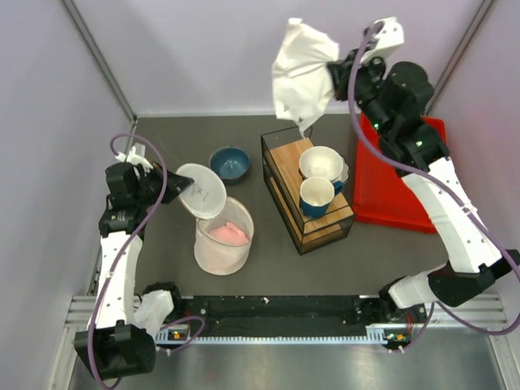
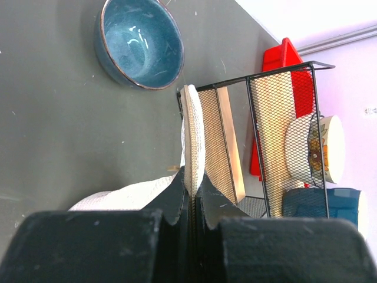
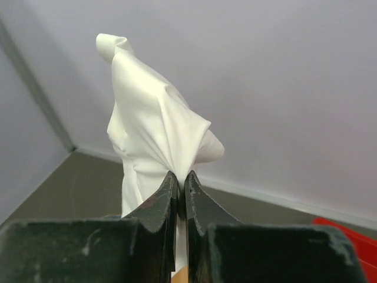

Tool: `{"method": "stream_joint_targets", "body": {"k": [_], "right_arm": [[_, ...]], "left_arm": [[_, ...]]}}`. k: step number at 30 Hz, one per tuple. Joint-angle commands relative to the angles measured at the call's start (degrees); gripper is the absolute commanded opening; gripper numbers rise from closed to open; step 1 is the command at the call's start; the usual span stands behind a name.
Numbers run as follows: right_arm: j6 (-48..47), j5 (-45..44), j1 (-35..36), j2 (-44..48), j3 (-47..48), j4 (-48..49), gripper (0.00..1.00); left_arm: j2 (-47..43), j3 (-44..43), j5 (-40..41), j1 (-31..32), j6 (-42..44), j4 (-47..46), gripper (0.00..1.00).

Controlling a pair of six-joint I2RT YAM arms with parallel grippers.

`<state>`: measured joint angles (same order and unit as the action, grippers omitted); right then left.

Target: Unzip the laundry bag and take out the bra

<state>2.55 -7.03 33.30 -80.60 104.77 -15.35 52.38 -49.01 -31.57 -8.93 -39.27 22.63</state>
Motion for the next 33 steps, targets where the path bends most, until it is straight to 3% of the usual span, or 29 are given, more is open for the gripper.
{"method": "stream_joint_targets", "body": {"k": [1, 6, 13, 18, 26, 30, 33], "right_arm": [[1.2, -5.7, -10.2, 3.1, -0.9, 0.4, 0.00], [6.1, -4.4, -24.8, 7.3, -12.5, -0.6, 0.00], [13.3, -1.9, -38.6, 9.6, -29.7, -0.2, 0.00], [13.9, -1.7, -40.3, 7.7, -37.4, 1.7, 0.00], [13.0, -9.7, -40.8, 5.6, -37.6, 1.6, 0.00], [13.0, -12.2, -41.2, 4.9, -34.7, -1.6, 0.73], [13.5, -9.9, -40.9, 7.1, -32.4, -2.5, 0.87]], "left_arm": [[-0.5, -3.8, -1.1, 0.1, 0.6, -3.5, 0.00], [0.1, -6.3, -1.8, 0.1, 0.7, -3.3, 0.00], [0.5, -10.6, -3.1, 0.2, 0.6, -2.6, 0.00], [1.1, -12.6, -3.4, 0.3, 0.6, -1.9, 0.00], [0.4, -16.3, -4.6, 0.4, 0.5, -1.8, 0.00], [-0.1, -17.8, -5.4, 0.5, 1.5, -0.8, 0.00], [-0.3, -18.2, -6.0, 0.5, 2.0, -0.6, 0.00]]}}
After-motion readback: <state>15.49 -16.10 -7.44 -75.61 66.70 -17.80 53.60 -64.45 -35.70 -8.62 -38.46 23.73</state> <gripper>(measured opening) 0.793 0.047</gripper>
